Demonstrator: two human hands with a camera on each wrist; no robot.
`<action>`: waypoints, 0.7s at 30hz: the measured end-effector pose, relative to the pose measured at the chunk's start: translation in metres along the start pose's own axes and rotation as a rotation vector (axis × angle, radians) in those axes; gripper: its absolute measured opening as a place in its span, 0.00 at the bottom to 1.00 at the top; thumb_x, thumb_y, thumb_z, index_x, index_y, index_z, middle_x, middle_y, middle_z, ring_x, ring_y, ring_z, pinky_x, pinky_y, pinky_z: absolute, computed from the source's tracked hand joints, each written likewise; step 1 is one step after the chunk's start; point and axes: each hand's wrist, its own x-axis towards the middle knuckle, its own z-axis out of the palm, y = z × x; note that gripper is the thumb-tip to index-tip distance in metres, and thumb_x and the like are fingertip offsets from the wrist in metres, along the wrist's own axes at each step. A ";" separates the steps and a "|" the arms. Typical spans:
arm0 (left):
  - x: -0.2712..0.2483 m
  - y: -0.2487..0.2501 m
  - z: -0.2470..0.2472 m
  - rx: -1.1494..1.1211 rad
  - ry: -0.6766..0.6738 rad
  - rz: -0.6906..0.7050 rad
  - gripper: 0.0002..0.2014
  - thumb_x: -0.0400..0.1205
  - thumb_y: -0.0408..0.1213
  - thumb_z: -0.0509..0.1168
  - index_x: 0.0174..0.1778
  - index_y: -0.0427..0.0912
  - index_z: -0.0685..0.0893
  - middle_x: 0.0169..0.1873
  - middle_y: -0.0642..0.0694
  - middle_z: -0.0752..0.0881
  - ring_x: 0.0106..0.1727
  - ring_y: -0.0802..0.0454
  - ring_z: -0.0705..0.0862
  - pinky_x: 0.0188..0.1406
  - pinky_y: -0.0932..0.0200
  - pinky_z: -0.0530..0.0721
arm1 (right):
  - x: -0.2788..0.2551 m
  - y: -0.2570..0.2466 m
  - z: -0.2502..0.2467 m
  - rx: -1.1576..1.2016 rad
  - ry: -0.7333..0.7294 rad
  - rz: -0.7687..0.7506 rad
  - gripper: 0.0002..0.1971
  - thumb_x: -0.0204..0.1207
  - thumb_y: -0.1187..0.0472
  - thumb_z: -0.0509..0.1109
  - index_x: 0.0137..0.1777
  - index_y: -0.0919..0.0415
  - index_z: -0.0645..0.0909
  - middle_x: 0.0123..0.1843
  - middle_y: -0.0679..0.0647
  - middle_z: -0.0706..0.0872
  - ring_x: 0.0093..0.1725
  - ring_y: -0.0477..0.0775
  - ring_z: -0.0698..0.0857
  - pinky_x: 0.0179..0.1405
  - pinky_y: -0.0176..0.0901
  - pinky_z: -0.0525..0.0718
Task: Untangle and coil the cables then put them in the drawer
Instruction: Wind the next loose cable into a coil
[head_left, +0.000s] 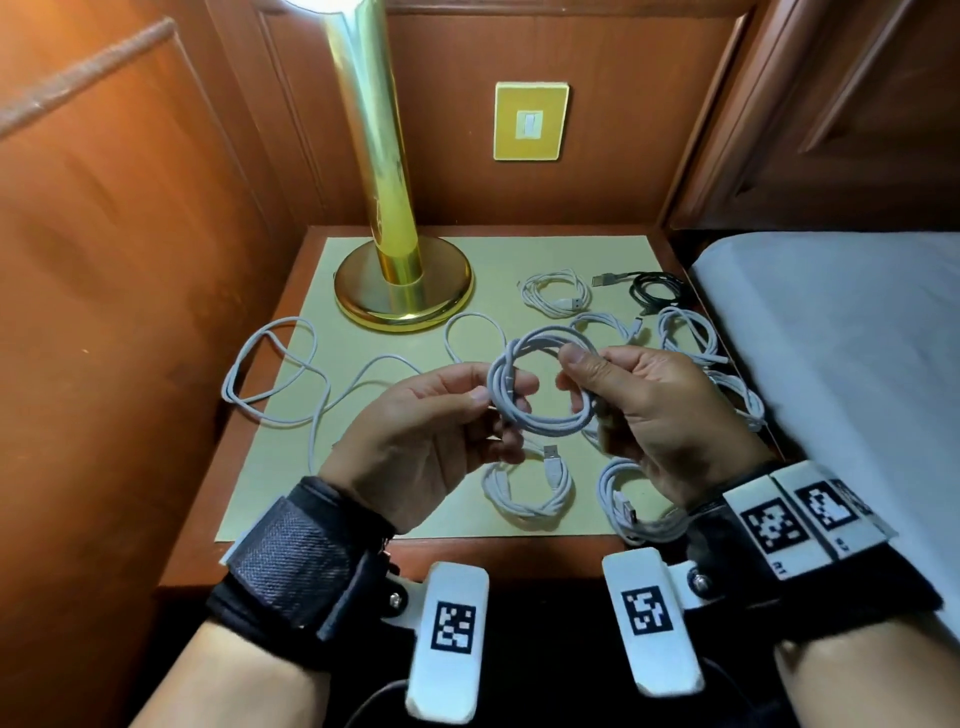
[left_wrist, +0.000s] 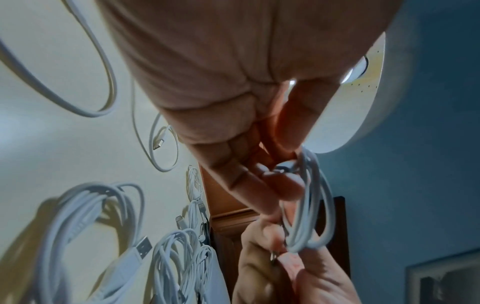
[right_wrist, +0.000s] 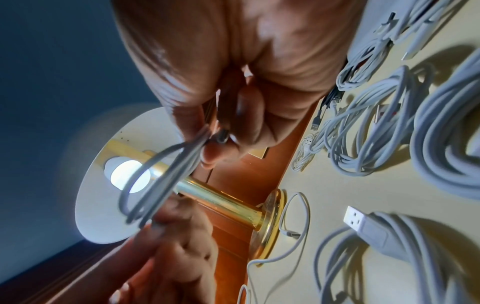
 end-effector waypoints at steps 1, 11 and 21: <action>-0.001 0.000 -0.001 -0.003 -0.005 0.013 0.15 0.79 0.31 0.60 0.52 0.32 0.90 0.39 0.37 0.83 0.34 0.49 0.83 0.41 0.56 0.87 | 0.000 -0.001 -0.001 -0.008 -0.022 0.009 0.17 0.70 0.46 0.74 0.33 0.61 0.84 0.22 0.51 0.68 0.19 0.46 0.60 0.20 0.37 0.58; 0.002 -0.011 -0.006 0.371 0.147 -0.009 0.16 0.79 0.36 0.58 0.48 0.23 0.79 0.27 0.49 0.72 0.30 0.47 0.71 0.34 0.51 0.87 | -0.001 0.007 0.003 -0.789 0.103 -0.275 0.32 0.82 0.33 0.57 0.36 0.64 0.76 0.23 0.47 0.68 0.25 0.47 0.67 0.30 0.48 0.67; 0.008 -0.006 -0.009 1.292 0.466 0.232 0.16 0.76 0.43 0.46 0.26 0.46 0.73 0.23 0.50 0.75 0.29 0.52 0.76 0.27 0.57 0.73 | -0.002 -0.008 0.007 -0.852 0.167 -0.148 0.35 0.64 0.26 0.71 0.26 0.56 0.60 0.22 0.48 0.65 0.25 0.50 0.67 0.28 0.45 0.67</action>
